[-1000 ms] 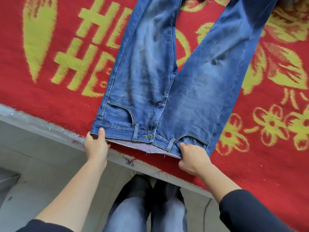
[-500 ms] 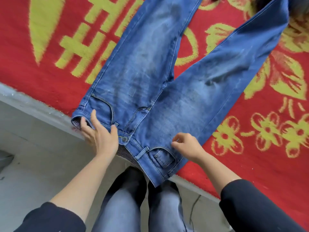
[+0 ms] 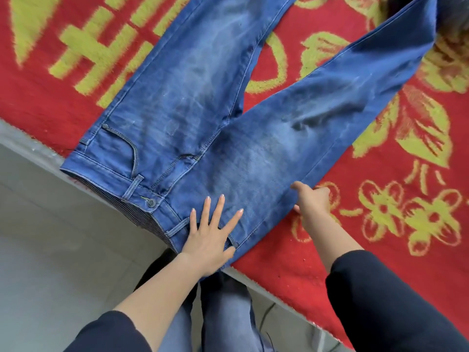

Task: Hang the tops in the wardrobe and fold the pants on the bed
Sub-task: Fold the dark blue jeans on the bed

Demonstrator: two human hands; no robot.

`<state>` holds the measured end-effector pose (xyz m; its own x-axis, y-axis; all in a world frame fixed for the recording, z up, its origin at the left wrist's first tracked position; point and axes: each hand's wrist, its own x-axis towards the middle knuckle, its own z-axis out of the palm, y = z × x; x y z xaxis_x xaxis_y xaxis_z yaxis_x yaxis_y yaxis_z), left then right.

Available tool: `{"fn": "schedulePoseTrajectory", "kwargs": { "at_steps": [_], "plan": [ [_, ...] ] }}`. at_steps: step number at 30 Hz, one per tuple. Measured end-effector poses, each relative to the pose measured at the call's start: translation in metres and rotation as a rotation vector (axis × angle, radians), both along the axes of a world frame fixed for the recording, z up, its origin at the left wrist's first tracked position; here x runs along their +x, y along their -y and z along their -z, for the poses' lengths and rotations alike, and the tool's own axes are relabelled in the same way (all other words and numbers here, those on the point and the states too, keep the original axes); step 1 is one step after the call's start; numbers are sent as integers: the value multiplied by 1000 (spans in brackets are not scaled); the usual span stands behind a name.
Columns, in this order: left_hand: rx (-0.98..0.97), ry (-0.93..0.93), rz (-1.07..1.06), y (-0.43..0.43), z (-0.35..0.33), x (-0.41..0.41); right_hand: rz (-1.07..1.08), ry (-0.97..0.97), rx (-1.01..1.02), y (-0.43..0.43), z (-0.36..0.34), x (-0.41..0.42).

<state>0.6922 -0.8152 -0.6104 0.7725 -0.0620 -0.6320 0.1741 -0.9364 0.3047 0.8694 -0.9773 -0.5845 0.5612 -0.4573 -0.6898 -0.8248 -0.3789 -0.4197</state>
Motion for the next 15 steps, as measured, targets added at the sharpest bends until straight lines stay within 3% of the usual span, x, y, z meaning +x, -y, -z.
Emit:
{"fn": "schedulePoseTrajectory", "kwargs": {
  "at_steps": [4,9,12,15],
  "plan": [
    [22,-105,-41,24,-13,11,151,-21,326,-17,-15,20],
    [70,-235,-204,43,-34,47,37,-4,415,-38,-30,46],
    [-110,-240,-320,17,-48,59,-4,38,417,-53,-38,62],
    [-388,-162,-592,-42,-58,68,16,68,416,-73,-47,79]
  ]
}}
